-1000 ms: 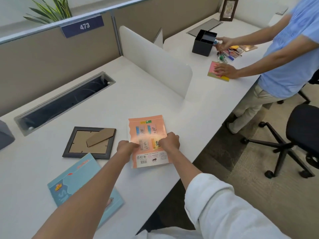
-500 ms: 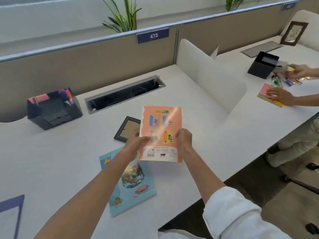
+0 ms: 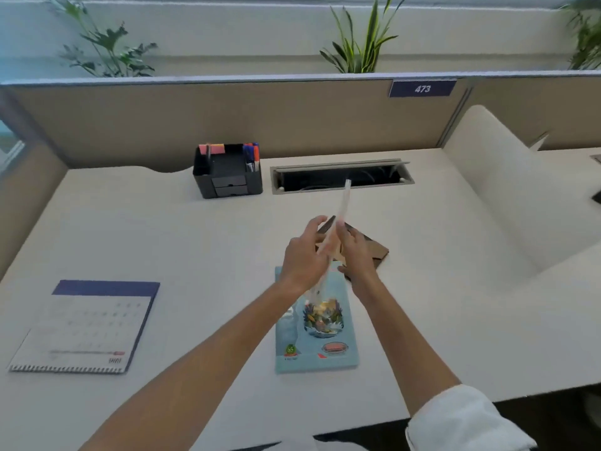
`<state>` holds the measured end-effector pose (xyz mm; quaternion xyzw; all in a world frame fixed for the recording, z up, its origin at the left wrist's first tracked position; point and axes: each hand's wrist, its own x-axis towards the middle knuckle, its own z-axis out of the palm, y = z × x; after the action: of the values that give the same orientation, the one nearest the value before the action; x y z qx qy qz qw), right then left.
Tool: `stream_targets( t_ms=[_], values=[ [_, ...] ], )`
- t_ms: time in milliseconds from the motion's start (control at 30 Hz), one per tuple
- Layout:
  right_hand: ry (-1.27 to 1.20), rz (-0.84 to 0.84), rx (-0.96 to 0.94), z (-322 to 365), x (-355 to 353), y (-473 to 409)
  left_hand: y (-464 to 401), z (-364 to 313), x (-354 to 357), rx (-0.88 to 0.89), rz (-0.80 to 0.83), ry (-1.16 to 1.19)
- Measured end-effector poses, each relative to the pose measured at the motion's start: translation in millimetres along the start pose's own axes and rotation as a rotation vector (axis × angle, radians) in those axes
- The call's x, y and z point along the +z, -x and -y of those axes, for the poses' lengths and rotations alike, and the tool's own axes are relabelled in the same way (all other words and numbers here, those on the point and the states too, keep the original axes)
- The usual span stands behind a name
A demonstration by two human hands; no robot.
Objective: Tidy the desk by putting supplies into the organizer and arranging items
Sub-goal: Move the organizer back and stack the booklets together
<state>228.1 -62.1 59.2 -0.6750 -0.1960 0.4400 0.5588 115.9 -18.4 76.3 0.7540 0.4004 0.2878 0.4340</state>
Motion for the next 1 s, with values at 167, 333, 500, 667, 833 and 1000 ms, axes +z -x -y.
stream_targets(
  t_ms=[167, 333, 500, 667, 833, 1000],
  values=[
    [0.018, -0.063, 0.024, 6.2, 15.7, 0.2, 16.4, 13.6, -0.9, 0.039, 0.109, 0.016],
    [0.099, -0.016, 0.124, -16.1, -17.4, -5.7, 20.0, 54.3, -17.4, -0.415, -0.113, 0.227],
    [0.256, 0.042, 0.235, -64.0, -38.3, -9.4, 31.0, 105.9, -17.5, -0.833, -0.099, 0.228],
    [0.486, -0.126, 0.179, -101.3, -35.6, -10.1, 39.3, 123.4, -4.1, -0.89, -0.104, 0.207],
    [0.623, -0.299, 0.103, -120.7, -17.9, -8.0, 36.3, 126.8, 11.3, -0.913, -0.141, 0.159],
    [0.488, -0.336, 0.205, -115.9, -6.3, -8.7, 35.8, 129.4, 15.7, -0.96, -0.198, 0.269]
  ],
)
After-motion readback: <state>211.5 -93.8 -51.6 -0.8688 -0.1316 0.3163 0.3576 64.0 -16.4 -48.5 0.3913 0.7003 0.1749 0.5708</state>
